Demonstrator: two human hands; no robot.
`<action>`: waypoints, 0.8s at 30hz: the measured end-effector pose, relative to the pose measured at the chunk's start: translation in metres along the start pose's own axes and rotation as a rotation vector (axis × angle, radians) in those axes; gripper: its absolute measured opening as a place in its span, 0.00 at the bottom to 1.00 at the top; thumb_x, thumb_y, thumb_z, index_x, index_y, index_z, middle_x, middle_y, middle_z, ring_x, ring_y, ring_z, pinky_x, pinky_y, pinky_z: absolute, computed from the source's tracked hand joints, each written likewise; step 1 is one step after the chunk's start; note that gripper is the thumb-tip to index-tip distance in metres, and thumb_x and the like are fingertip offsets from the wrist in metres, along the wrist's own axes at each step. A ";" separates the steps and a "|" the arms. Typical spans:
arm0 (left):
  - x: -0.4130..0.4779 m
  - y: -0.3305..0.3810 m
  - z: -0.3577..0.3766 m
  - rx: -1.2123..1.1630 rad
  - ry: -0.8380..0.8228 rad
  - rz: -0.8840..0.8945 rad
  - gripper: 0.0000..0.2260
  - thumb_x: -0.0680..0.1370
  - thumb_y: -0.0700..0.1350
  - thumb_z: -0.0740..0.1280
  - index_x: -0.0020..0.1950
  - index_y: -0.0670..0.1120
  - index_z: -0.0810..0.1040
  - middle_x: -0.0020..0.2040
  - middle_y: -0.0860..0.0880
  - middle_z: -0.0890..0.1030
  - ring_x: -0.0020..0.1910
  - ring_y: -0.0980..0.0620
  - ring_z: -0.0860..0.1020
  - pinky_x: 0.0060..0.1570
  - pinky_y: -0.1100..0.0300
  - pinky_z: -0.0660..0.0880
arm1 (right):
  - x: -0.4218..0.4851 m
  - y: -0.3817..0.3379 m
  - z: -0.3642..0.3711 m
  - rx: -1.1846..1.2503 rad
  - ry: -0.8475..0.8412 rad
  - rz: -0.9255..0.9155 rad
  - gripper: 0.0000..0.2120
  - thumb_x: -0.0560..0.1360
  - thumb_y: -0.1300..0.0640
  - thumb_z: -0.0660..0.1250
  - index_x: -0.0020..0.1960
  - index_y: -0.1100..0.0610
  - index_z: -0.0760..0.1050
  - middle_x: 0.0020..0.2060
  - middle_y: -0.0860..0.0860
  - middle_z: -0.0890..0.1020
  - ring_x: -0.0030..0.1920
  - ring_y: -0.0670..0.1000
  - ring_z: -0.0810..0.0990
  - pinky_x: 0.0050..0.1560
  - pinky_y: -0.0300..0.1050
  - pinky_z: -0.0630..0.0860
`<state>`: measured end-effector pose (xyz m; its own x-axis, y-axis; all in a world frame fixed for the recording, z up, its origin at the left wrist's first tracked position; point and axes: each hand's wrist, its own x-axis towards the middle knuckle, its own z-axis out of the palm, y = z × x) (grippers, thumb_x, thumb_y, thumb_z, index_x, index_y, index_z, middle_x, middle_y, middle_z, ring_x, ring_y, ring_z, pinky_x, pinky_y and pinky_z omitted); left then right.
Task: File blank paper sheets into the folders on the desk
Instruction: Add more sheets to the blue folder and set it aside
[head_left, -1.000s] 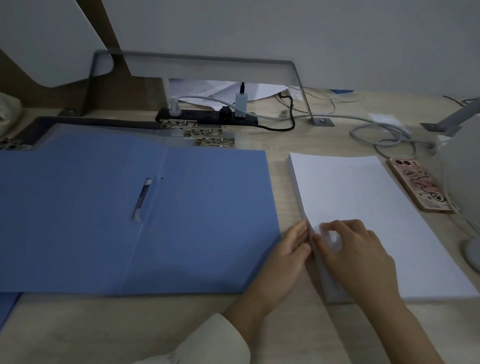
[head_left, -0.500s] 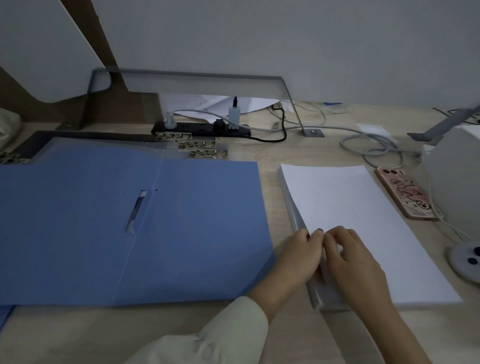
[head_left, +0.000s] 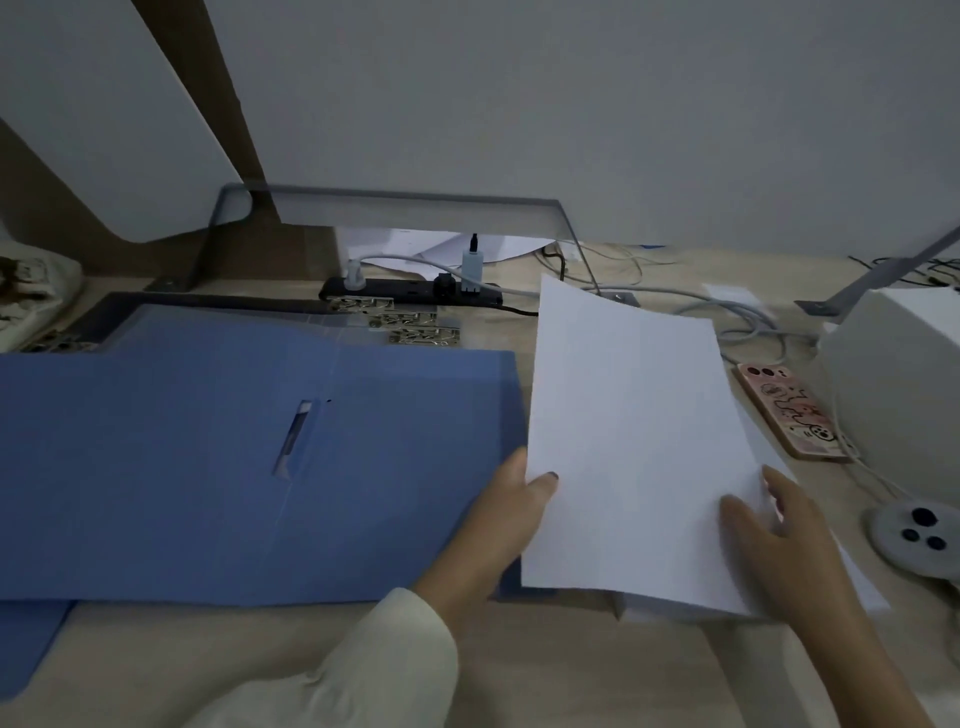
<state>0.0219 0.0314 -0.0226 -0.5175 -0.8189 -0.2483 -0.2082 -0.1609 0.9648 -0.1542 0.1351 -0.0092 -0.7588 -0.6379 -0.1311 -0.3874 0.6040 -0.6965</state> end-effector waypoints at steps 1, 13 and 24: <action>-0.006 0.000 -0.013 -0.016 0.001 0.022 0.11 0.81 0.44 0.56 0.62 0.54 0.71 0.58 0.53 0.77 0.57 0.53 0.76 0.58 0.56 0.73 | -0.004 -0.005 -0.001 0.074 -0.042 0.037 0.26 0.77 0.51 0.61 0.73 0.54 0.60 0.69 0.57 0.69 0.65 0.60 0.70 0.64 0.58 0.66; -0.069 -0.020 -0.122 -0.052 0.346 -0.008 0.08 0.80 0.44 0.60 0.57 0.45 0.74 0.49 0.47 0.80 0.45 0.54 0.79 0.40 0.68 0.74 | -0.042 -0.044 0.067 0.679 -0.493 0.038 0.10 0.77 0.59 0.61 0.57 0.56 0.75 0.49 0.54 0.84 0.50 0.57 0.81 0.45 0.50 0.76; -0.123 -0.071 -0.187 -0.122 0.472 -0.167 0.15 0.80 0.43 0.59 0.35 0.40 0.74 0.26 0.48 0.78 0.27 0.53 0.80 0.23 0.63 0.72 | -0.038 -0.074 0.129 0.583 -0.496 -0.027 0.14 0.77 0.59 0.62 0.62 0.57 0.73 0.54 0.54 0.81 0.55 0.57 0.78 0.63 0.56 0.72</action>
<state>0.2557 0.0402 -0.0443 -0.0484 -0.9314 -0.3609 -0.1433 -0.3511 0.9253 -0.0294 0.0532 -0.0437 -0.3755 -0.8719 -0.3142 0.0411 0.3230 -0.9455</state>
